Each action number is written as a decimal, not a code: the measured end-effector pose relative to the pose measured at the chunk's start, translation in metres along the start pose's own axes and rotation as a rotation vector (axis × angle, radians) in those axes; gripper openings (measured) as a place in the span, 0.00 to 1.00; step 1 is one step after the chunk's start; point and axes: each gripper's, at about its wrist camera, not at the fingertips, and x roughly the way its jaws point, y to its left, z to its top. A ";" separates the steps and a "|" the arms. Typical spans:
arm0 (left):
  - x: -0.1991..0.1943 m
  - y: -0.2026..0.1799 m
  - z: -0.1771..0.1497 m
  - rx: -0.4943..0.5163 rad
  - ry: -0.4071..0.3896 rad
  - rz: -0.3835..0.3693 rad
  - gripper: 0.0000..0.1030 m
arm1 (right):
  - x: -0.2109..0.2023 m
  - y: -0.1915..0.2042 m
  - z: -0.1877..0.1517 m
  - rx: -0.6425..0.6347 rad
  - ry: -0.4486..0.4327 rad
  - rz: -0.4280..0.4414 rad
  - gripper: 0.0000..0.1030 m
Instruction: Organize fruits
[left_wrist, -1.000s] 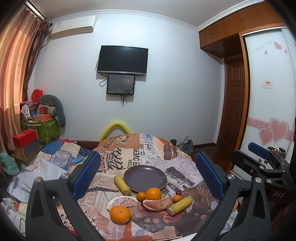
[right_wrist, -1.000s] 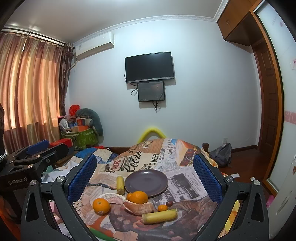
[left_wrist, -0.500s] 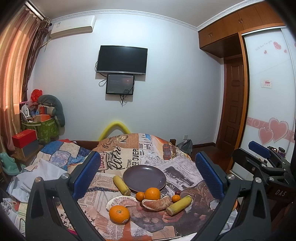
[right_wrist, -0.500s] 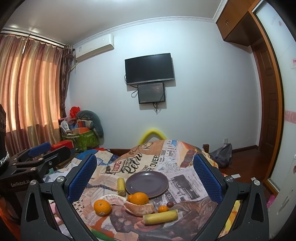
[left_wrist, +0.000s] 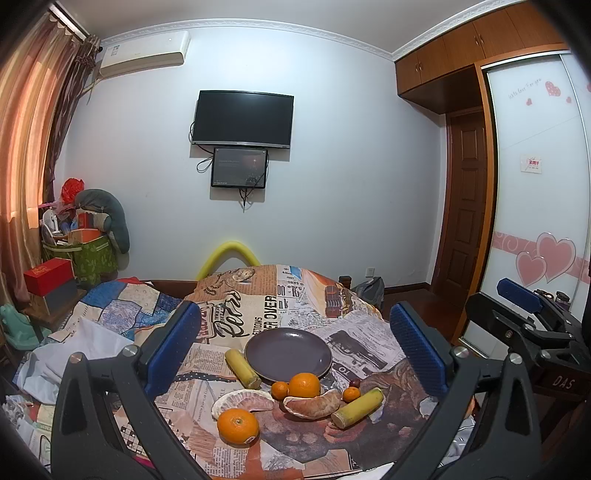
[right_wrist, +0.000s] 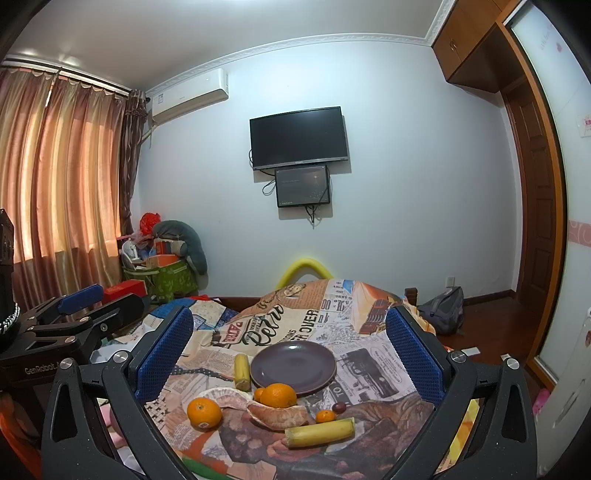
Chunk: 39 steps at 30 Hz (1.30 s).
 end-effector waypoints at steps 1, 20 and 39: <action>0.000 0.000 0.000 0.000 0.000 0.000 1.00 | 0.000 0.000 0.000 0.000 0.000 0.000 1.00; 0.002 0.002 0.000 -0.001 0.007 -0.003 1.00 | 0.001 0.000 -0.001 -0.006 0.008 0.008 1.00; 0.023 0.017 -0.011 -0.008 0.048 -0.001 1.00 | 0.022 -0.005 -0.014 0.000 0.081 -0.004 1.00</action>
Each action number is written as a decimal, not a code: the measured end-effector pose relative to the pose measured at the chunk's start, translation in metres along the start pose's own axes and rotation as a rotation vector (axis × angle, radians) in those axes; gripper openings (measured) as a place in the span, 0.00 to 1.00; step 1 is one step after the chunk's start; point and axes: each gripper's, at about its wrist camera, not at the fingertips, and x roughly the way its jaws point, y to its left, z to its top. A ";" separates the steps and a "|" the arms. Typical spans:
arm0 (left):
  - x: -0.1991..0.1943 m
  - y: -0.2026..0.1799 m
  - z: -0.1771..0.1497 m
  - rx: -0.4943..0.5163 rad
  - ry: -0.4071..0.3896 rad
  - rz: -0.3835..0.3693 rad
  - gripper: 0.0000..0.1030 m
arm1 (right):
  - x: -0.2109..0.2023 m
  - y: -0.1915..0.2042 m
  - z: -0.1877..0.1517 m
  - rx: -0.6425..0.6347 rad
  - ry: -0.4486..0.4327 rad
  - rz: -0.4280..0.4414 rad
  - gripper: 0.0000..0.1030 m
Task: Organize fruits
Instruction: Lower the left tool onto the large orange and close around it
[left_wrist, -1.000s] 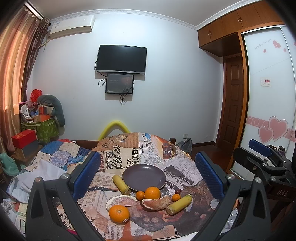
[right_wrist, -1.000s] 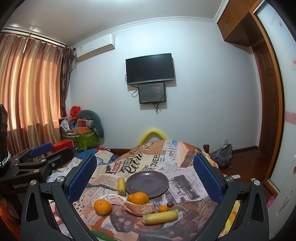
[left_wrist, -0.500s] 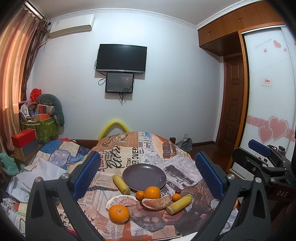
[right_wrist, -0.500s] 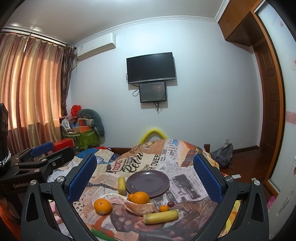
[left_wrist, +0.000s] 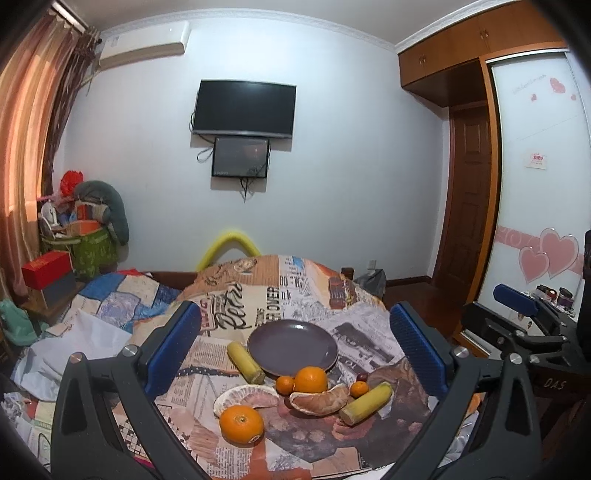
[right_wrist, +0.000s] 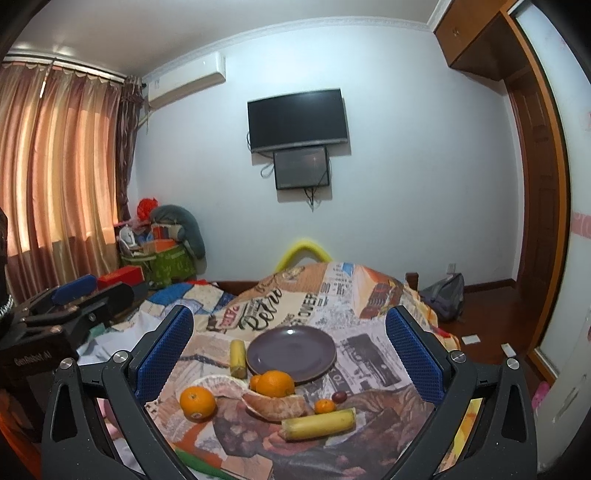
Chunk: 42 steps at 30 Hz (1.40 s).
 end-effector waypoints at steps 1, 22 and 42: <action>0.003 0.002 -0.002 0.000 0.010 0.002 1.00 | 0.002 -0.001 -0.002 0.000 0.009 -0.002 1.00; 0.135 0.080 -0.097 -0.056 0.495 0.061 0.88 | 0.121 -0.031 -0.103 0.065 0.538 -0.047 1.00; 0.179 0.084 -0.162 -0.137 0.697 0.045 0.80 | 0.164 -0.031 -0.132 0.092 0.673 -0.132 1.00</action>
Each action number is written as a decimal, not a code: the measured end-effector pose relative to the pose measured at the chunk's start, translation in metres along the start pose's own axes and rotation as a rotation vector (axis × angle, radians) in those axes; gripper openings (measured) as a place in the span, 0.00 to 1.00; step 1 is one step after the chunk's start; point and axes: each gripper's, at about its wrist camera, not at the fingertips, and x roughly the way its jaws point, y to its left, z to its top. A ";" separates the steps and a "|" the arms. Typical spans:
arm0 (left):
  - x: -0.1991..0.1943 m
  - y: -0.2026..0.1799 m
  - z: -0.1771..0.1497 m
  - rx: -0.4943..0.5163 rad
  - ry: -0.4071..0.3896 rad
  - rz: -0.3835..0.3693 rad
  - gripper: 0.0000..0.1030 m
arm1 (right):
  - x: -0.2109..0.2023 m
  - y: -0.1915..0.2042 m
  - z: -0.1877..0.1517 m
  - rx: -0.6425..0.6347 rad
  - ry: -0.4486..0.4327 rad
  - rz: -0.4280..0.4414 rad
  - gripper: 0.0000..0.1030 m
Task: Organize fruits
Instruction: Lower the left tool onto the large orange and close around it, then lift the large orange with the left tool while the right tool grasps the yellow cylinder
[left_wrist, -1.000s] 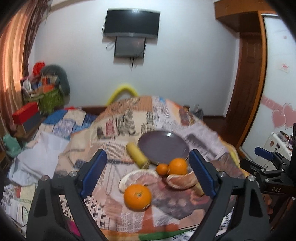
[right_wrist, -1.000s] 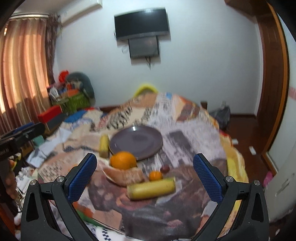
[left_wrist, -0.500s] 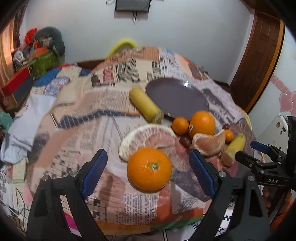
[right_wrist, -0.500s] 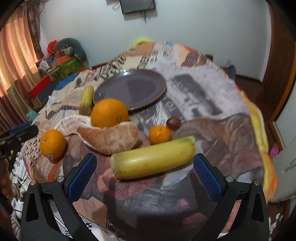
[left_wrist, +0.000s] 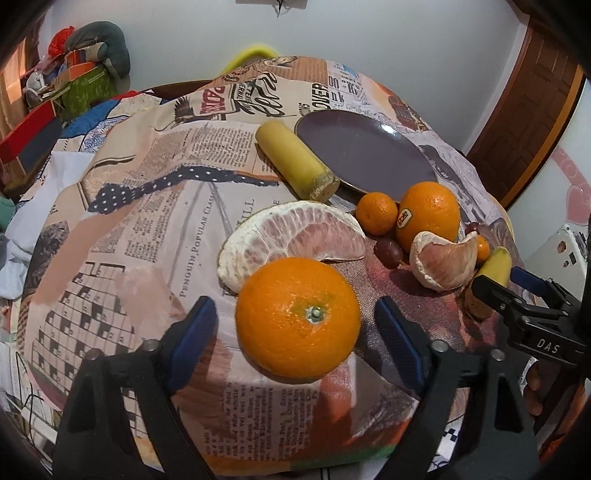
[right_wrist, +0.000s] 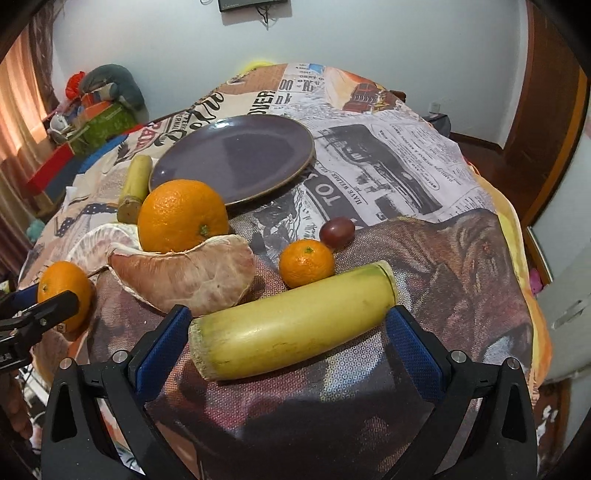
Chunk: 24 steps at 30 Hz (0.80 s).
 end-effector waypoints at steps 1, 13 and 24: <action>0.001 -0.001 0.000 0.002 0.002 0.000 0.78 | 0.000 -0.001 -0.001 -0.004 0.002 0.003 1.00; 0.005 -0.004 -0.003 0.038 0.003 0.022 0.64 | -0.021 -0.039 -0.023 -0.018 0.044 -0.019 1.00; -0.001 -0.007 -0.006 0.041 0.005 0.017 0.62 | -0.029 -0.064 -0.018 0.065 0.034 0.036 1.00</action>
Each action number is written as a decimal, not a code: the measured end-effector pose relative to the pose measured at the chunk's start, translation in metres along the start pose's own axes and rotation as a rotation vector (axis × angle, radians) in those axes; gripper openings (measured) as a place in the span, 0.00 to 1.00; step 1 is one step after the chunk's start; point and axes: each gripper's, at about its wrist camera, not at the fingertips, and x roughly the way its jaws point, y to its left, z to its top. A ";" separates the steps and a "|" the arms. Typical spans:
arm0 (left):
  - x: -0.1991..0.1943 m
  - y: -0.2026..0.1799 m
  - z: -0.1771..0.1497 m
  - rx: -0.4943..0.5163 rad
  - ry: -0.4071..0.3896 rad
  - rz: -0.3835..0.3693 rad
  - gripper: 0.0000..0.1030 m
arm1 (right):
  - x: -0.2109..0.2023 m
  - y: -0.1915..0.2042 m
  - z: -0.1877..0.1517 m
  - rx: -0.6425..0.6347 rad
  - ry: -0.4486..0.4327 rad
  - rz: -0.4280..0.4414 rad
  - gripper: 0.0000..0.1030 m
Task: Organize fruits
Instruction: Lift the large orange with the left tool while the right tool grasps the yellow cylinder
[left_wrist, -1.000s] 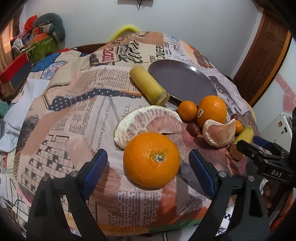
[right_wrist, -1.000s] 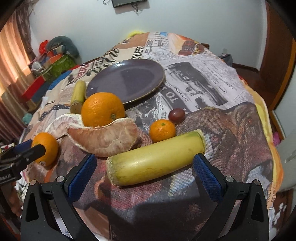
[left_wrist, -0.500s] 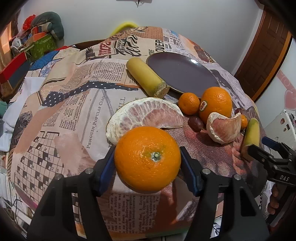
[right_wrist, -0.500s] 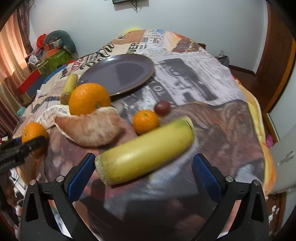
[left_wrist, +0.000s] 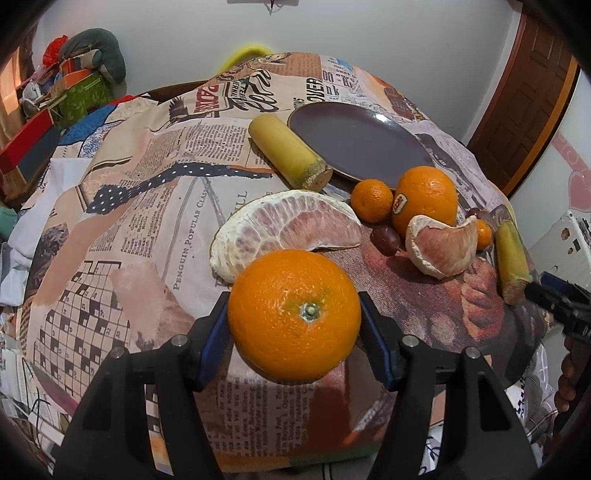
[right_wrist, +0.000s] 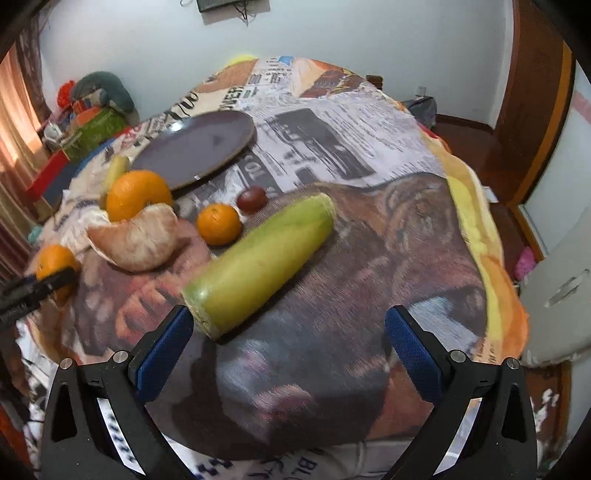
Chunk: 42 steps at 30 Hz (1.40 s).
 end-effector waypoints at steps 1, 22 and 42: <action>-0.001 -0.001 -0.001 0.003 0.000 -0.001 0.62 | -0.002 0.001 0.002 0.011 -0.008 0.021 1.00; -0.039 -0.021 0.022 0.045 -0.124 -0.023 0.62 | 0.020 -0.002 0.018 -0.010 0.008 0.069 0.44; -0.048 -0.044 0.045 0.082 -0.183 -0.050 0.62 | 0.048 -0.023 0.036 0.081 0.011 0.056 0.37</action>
